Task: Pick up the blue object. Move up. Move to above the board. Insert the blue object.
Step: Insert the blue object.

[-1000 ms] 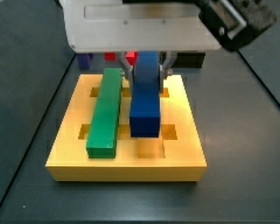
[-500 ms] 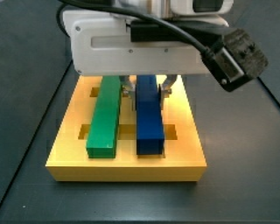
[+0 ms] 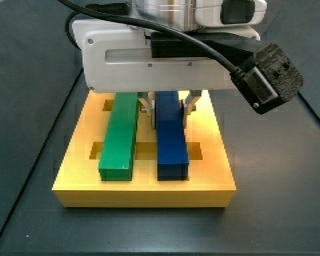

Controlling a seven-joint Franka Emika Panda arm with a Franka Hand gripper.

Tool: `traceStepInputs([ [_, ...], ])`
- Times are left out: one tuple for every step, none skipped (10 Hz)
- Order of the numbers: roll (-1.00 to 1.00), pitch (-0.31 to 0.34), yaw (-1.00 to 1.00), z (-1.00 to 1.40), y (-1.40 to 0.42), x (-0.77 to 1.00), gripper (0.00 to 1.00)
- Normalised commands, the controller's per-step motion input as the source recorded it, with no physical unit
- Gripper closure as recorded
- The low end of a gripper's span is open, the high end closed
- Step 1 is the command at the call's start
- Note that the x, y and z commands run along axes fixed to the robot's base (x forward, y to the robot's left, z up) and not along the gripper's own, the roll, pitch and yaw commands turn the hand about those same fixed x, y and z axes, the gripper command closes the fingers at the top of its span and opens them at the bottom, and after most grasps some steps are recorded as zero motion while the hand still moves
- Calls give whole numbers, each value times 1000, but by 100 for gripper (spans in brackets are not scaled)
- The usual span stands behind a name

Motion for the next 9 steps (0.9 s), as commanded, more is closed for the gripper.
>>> traceStepInputs([
  [177,30,29,-100,-94,177,100],
  [169,30,0,-163,-31,189,100],
  [204,30,0,-237,0,91,100],
  [183,39,-17,-186,0,120,100],
  [144,54,-123,-129,0,120,100],
  [114,46,-240,-191,0,40,100],
  [80,36,-206,-157,0,20,100],
  [36,14,-106,-123,0,57,100],
  [4,0,-51,-157,0,3,100],
])
